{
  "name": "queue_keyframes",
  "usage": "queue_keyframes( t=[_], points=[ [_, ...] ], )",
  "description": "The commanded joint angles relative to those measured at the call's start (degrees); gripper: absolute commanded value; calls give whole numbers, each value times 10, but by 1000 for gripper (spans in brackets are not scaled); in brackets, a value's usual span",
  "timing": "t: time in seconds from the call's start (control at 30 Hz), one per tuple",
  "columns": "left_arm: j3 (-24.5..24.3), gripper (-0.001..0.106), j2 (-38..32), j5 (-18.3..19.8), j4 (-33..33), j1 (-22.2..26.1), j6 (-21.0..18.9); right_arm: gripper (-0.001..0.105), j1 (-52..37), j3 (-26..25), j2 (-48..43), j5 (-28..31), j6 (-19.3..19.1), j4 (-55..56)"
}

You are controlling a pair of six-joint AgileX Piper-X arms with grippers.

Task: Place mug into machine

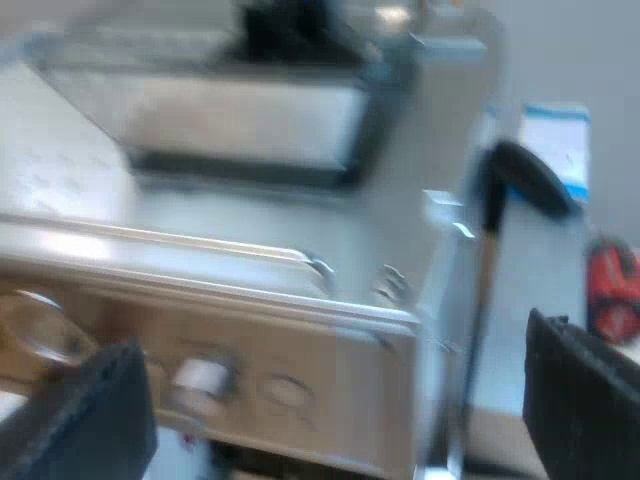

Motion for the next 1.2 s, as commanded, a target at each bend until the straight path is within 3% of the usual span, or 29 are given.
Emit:
queue_keyframes(
  t=[0.03, 0.1, 0.13, 0.23, 0.47, 0.7, 0.87, 1.0, 1.2],
  points=[
    [-6, 87, -2, 6, 0, 15, -4, 77, -93, -4, -26, -80, 0, 88],
    [-6, 87, -2, 6, 0, 36, -4, 77, -105, -4, -28, -84, -1, 96],
    [-6, 87, -2, 6, 5, 41, -4, 77, -193, -4, -44, -112, -11, 146],
    [-6, 87, -4, 3, 27, 45, -1, 77, -271, 3, -63, -128, -25, 180],
    [-6, 87, -23, -46, 72, 45, 24, 77, -416, 61, -136, -200, -48, 184],
    [16, 87, -77, -46, 92, 45, 26, 77, -446, 114, -249, -238, -48, 197],
    [68, 87, -153, -46, 93, 45, 37, 77, -446, 125, -320, -238, -48, 231],
    [128, 87, -251, -46, 96, 45, 40, 77, -446, 125, -387, -238, -52, 269],
    [171, 87, -369, -46, 104, 45, 40, 77, -446, 125, -453, -238, -58, 308]
  ],
)
